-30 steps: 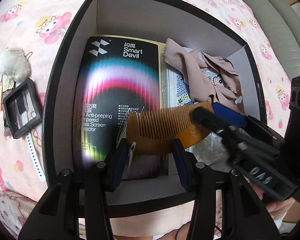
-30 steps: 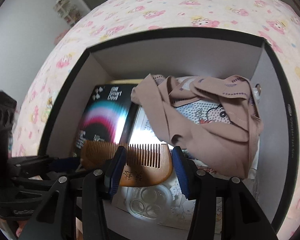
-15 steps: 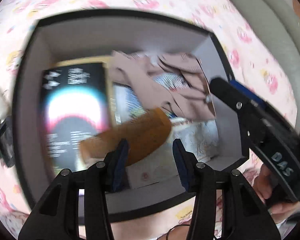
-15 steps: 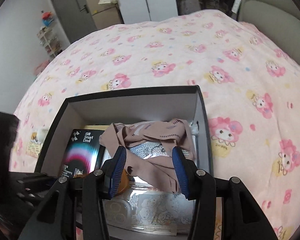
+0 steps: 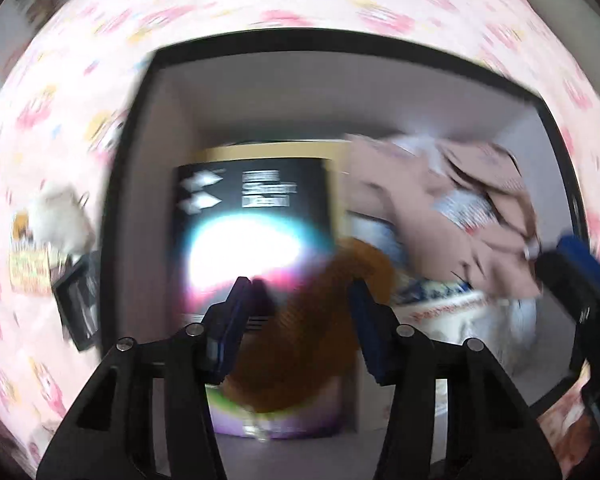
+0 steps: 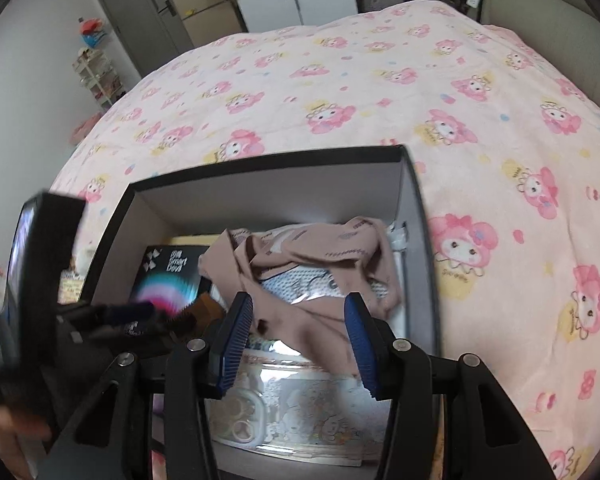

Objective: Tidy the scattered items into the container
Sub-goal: 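Lower the comb into the box beside the Smart Devil box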

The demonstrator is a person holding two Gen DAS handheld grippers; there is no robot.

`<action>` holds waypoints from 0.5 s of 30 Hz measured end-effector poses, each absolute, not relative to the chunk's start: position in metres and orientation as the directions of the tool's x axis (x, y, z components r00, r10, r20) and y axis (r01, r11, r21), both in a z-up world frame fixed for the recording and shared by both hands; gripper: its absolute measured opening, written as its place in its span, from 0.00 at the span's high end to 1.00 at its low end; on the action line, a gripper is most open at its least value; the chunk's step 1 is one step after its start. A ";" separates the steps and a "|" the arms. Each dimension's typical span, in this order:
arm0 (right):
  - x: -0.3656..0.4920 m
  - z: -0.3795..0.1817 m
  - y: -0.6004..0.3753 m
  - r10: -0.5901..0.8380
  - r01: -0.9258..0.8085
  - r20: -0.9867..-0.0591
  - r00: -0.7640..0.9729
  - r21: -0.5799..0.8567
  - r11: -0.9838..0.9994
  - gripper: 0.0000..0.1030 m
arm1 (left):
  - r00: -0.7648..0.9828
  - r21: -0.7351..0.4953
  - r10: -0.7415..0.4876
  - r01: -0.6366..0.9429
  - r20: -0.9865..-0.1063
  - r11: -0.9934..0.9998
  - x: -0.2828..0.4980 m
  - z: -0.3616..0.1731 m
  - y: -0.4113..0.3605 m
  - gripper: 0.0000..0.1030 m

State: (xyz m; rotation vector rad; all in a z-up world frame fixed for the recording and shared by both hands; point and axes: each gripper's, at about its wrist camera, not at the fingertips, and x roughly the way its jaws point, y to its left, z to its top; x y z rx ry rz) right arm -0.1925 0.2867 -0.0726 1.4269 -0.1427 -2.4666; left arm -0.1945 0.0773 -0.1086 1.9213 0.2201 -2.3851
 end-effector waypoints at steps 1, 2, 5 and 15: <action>-0.194 -0.074 0.283 -0.310 0.208 -0.834 -0.455 0.239 -0.948 0.57 | -0.233 -0.106 0.066 0.163 -0.970 -0.981 -0.192 -0.106 0.067 0.55; -0.195 -0.076 0.279 -0.333 0.219 -0.835 -0.438 0.261 -0.940 0.57 | -0.246 -0.143 0.100 0.163 -0.964 -0.976 -0.191 -0.104 0.062 0.57; -0.213 -0.088 0.261 -0.450 0.233 -0.835 -0.315 0.392 -0.890 0.57 | -0.271 -0.219 0.170 0.164 -0.947 -0.962 -0.182 -0.097 0.052 0.57; -0.208 -0.082 0.259 -0.369 0.229 -0.845 -0.386 0.300 -0.926 0.59 | -0.213 -0.314 0.314 -0.033 -0.925 -0.949 -0.176 -0.097 0.087 0.62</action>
